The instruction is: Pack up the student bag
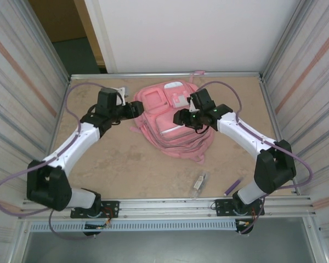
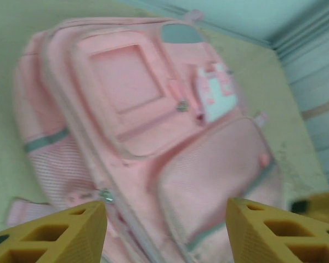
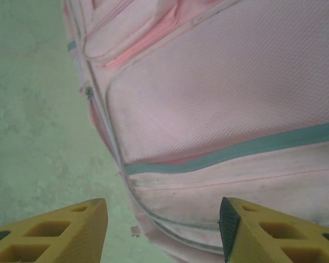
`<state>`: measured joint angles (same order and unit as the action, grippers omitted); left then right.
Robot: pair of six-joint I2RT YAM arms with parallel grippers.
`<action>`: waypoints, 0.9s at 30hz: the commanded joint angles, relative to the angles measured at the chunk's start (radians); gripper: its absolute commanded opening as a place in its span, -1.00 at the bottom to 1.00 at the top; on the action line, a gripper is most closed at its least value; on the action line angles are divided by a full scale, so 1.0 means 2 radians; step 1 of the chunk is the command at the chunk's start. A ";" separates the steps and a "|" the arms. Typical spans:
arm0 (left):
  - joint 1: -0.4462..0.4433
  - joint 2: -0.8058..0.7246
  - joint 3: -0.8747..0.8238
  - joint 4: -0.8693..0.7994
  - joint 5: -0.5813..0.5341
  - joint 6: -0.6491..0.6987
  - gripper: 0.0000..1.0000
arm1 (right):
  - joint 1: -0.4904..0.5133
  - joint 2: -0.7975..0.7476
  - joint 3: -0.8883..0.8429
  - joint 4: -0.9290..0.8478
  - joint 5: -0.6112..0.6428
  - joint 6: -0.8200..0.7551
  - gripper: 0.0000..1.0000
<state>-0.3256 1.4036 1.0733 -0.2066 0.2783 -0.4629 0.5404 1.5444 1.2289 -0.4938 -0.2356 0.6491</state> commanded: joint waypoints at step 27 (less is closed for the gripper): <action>0.015 0.175 0.033 0.046 0.019 -0.046 -0.99 | 0.030 0.071 -0.026 -0.009 0.095 -0.030 0.10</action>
<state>-0.2897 1.8721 1.2057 -0.0902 0.3241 -0.5037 0.6132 1.6405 1.1702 -0.4999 -0.0883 0.6338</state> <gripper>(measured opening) 0.059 0.550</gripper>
